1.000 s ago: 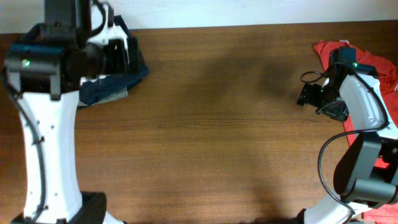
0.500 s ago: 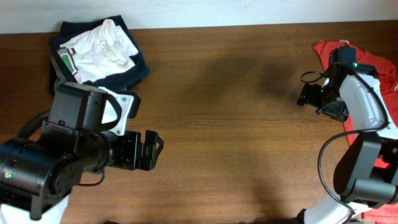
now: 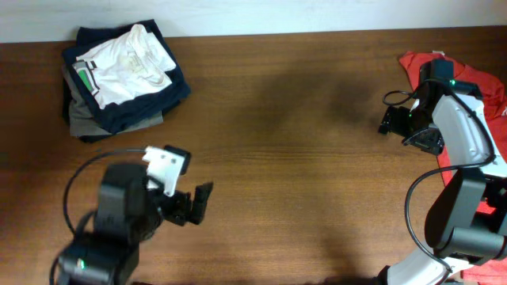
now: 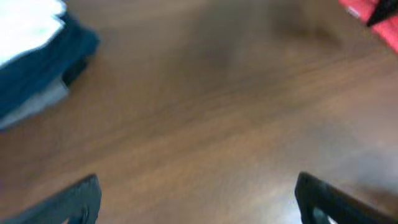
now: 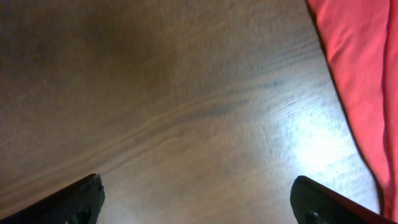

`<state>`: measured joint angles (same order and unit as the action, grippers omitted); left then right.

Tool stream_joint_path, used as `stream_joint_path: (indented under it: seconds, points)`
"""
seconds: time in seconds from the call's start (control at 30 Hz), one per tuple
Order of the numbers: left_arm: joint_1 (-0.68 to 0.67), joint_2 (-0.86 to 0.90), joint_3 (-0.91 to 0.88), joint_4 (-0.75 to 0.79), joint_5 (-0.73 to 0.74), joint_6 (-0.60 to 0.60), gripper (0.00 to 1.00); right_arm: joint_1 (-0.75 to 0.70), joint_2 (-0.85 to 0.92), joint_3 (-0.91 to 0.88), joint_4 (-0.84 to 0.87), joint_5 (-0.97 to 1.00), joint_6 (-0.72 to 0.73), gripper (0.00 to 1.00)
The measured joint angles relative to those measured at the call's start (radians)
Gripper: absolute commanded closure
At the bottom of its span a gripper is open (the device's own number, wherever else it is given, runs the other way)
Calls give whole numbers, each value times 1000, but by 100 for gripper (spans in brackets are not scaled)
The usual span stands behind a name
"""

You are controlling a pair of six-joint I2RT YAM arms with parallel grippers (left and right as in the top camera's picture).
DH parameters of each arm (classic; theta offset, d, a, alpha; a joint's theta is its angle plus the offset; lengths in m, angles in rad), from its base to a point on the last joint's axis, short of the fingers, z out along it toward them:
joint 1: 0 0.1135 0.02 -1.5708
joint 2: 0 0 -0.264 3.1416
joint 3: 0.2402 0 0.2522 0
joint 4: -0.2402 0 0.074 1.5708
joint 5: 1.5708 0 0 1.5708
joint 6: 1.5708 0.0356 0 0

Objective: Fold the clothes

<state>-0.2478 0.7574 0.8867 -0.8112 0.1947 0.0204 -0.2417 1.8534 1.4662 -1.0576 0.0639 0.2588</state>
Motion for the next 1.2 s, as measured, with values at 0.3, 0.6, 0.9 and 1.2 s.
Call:
stream_joint_path:
  seconds: [0.3, 0.6, 0.9, 1.2]
  points:
    - [222, -463, -476, 512, -9, 14, 1, 0, 0, 0, -1, 0, 0, 1]
    - [295, -731, -810, 815, -27, 14, 1, 0, 0, 0, -2, 0, 0, 1]
    - [346, -746, -872, 744, -58, 14, 1, 0, 0, 0, -1, 0, 0, 1]
    - [346, -747, -872, 743, -64, 14, 1, 0, 0, 0, -1, 0, 0, 1]
